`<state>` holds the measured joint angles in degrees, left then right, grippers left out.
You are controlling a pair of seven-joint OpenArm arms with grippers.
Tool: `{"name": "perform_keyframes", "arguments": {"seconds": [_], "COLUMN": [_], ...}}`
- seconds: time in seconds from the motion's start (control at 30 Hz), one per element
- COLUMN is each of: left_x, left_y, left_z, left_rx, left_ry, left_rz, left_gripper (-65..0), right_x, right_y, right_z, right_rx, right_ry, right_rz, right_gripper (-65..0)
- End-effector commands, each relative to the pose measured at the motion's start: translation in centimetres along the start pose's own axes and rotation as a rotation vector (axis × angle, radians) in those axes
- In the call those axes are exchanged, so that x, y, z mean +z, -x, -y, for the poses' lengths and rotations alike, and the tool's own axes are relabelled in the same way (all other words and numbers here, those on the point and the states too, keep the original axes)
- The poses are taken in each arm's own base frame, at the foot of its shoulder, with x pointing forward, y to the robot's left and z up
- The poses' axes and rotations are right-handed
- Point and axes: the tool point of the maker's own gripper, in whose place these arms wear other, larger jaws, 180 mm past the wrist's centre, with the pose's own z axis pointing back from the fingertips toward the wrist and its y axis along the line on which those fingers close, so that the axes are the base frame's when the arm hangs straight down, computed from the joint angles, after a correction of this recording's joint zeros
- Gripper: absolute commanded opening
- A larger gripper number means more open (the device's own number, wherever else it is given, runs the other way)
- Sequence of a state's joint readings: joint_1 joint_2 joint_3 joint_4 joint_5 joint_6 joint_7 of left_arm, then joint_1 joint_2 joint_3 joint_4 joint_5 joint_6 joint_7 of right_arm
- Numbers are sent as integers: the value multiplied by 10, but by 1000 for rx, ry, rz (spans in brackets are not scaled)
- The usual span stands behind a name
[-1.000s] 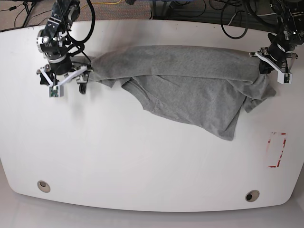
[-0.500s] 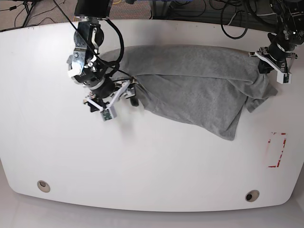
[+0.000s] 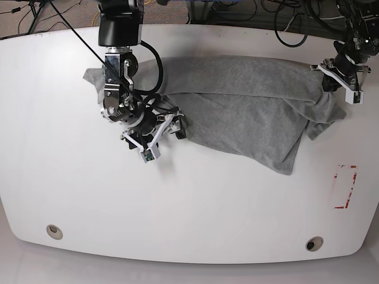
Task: Layout the t-shirt on the table in an organized manner, then fold the t-shirt properly
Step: 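Drag the held shirt edge with the right gripper toward the shirt's middle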
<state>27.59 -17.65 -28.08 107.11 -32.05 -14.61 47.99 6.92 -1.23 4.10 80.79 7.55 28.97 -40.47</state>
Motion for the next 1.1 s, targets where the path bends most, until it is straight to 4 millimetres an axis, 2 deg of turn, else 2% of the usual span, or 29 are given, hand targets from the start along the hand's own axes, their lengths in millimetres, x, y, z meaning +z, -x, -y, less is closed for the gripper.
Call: {"name": "perform_keyframes", "arguments": {"seconds": [0.0, 0.13, 0.23, 0.4, 0.6, 0.7, 0.83, 1.0, 1.07], "left_x": [4, 4, 4, 4, 4, 4, 4, 4, 4], "left_y": [-13, -13, -14, -14, -14, -14, -14, -14, -14], "left_z": [-1, -1, -1, -1, -1, -1, -1, -1, -1], "left_rx": [-18, -19, -19, -19, -18, -18, -19, -19, -19], "left_ry": [0, -3, -3, -3, 0, 0, 1, 1, 1], "left_rz": [41, 40, 43, 43, 44, 44, 44, 44, 44], "left_gripper": [-644, -644, -644, -644, -644, -644, -644, -644, -644], "right_x": [-4, -8, -13, -17, -25, -30, -35, -36, -36], "right_y": [-22, -21, -23, -13, 2, 4, 13, 8, 8], "right_z": [-2, -4, -21, -38, -47, -50, -49, -48, -48], "right_rx": [5, -3, -7, 8, -8, -29, -46, -41, -40], "right_ry": [-19, -28, -58, -93, -118, -128, -132, -131, -131], "right_rz": [51, 44, 46, 26, -7, 11, -2, 4, 3], "right_gripper": [-147, -147, -147, -147, -152, -203, -320, -460, -496]}}
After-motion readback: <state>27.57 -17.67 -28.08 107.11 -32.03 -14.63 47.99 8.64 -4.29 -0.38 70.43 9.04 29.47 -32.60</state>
